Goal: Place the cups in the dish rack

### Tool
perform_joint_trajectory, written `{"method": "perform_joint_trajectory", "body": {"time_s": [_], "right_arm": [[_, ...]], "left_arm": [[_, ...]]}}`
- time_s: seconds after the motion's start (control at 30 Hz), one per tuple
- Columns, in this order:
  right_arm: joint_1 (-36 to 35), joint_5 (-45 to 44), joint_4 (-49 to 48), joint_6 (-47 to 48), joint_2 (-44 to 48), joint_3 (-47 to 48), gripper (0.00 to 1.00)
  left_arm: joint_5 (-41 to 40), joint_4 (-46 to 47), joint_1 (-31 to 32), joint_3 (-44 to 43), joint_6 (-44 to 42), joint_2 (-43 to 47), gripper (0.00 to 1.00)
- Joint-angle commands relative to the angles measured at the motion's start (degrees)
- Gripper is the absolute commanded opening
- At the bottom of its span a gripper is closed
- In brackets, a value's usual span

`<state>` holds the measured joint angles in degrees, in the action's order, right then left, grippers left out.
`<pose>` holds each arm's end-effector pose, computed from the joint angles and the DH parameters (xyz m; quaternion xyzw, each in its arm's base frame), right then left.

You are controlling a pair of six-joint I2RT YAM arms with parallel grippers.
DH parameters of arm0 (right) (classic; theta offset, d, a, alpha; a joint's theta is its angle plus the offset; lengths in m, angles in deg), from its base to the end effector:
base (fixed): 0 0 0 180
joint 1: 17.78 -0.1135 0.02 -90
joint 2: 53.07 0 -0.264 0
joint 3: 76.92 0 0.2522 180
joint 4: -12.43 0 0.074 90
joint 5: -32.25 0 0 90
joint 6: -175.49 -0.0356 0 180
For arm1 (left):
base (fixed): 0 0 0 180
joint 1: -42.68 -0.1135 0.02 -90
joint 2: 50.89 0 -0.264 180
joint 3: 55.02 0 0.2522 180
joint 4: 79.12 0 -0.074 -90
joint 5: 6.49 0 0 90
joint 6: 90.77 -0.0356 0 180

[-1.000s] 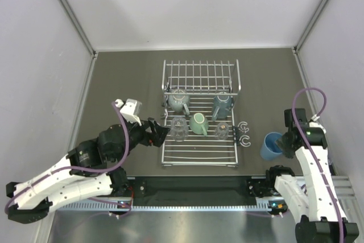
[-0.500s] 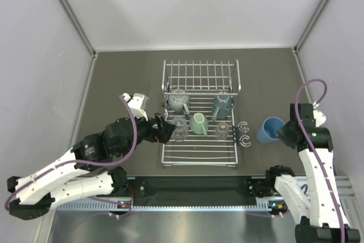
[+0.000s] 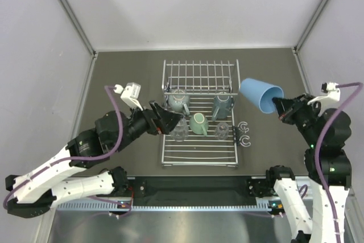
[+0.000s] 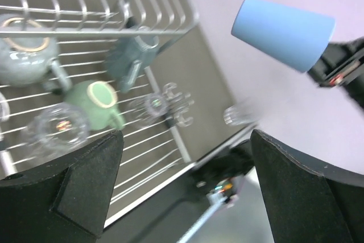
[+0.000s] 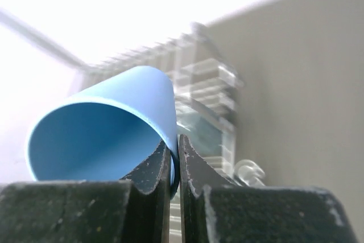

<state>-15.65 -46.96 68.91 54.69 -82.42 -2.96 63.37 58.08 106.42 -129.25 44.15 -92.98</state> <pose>0.0763 0.0038 0.3976 0.1623 0.7581 0.2261 0.5898 0.0744 -0.1230 0.4048 0.0138 0.7659 -0.4321 0.4758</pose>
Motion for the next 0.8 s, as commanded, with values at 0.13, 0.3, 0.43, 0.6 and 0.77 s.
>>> {"method": "perform_joint_trajectory", "body": {"time_s": [0.13, 0.3, 0.43, 0.6, 0.77], "right_arm": [[0.8, 24.3, -37.2, -6.8, 5.2, -6.6, 0.00], [0.8, 31.7, -65.8, -18.5, 9.4, -17.2, 0.00], [0.8, 33.0, -77.1, -24.8, 10.9, -21.4, 0.00], [0.8, 32.8, -86.5, -31.8, 12.1, -25.9, 0.00], [0.8, 32.1, -85.3, -32.0, 13.5, -27.3, 0.00]], "left_arm": [[-0.3, 16.3, -0.1, 3.3, 16.3, 2.7, 0.98], [-0.4, 27.8, -0.1, 8.4, 24.8, 2.3, 0.98], [1.7, 36.4, -0.2, 10.5, 28.6, 0.3, 0.98], [5.5, 46.2, -0.2, 12.0, 29.6, -3.9, 0.98], [9.0, 58.3, -0.1, 14.6, 28.6, -7.5, 0.98]]}}
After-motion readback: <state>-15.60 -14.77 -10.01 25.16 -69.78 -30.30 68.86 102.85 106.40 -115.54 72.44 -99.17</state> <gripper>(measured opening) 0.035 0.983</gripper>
